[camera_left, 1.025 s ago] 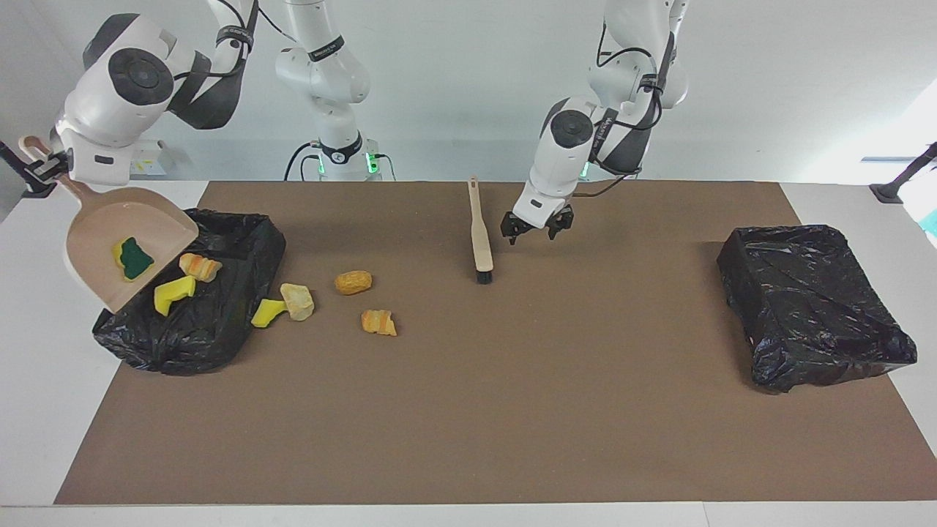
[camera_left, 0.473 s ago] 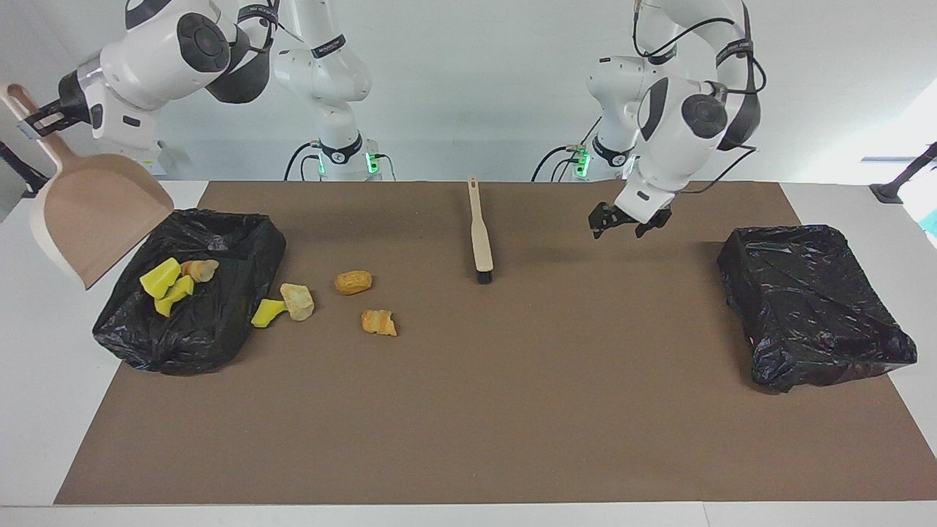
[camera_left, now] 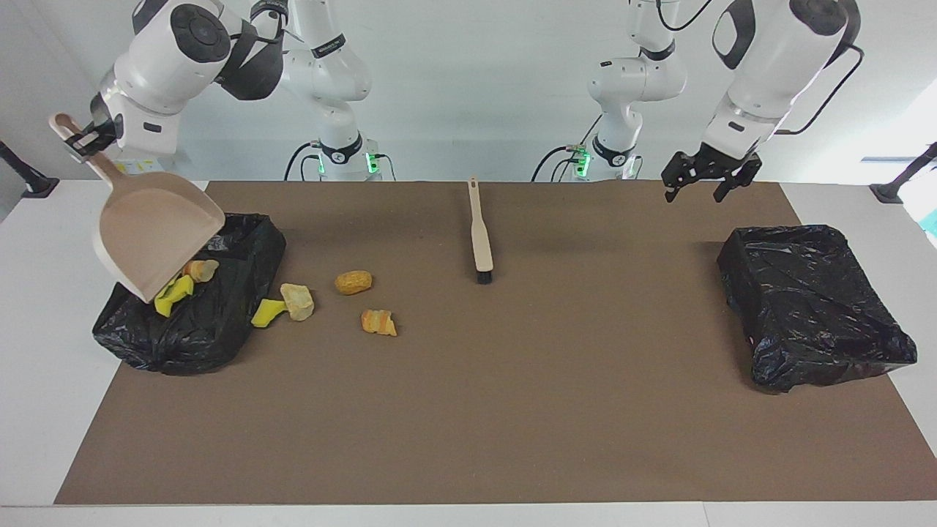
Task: Sweep and dump trash in bin
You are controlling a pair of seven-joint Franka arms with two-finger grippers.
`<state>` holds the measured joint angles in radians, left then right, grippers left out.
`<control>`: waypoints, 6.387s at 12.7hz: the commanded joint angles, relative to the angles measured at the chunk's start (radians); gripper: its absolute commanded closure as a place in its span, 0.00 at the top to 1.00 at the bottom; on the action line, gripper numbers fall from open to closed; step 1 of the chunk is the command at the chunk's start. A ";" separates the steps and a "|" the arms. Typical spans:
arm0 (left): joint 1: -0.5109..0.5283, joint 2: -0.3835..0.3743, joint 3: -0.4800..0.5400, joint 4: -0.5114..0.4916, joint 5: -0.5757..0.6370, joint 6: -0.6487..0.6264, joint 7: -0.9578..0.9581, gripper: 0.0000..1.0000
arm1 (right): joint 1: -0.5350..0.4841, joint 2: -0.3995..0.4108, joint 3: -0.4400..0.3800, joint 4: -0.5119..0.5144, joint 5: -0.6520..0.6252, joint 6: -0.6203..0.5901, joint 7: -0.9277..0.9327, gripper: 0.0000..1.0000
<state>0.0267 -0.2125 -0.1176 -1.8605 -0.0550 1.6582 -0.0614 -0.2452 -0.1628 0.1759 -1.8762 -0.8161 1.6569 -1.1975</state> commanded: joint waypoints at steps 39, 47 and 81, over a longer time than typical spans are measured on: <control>0.088 0.041 -0.011 0.192 0.006 -0.167 0.011 1.00 | 0.681 0.645 0.007 0.375 0.767 0.335 1.865 1.00; 0.070 0.048 -0.023 0.159 0.004 -0.127 -0.006 1.00 | 0.822 0.272 0.011 -0.139 0.856 0.403 1.974 1.00; -0.571 0.685 -0.027 0.213 0.049 0.614 -0.334 0.55 | 0.520 0.042 -0.001 -0.296 0.820 0.205 1.915 0.00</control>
<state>-0.5392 0.4575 -0.1505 -1.6700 -0.0384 2.2702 -0.3790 0.3260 -0.1090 0.1643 -2.1722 0.0525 1.8832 0.7194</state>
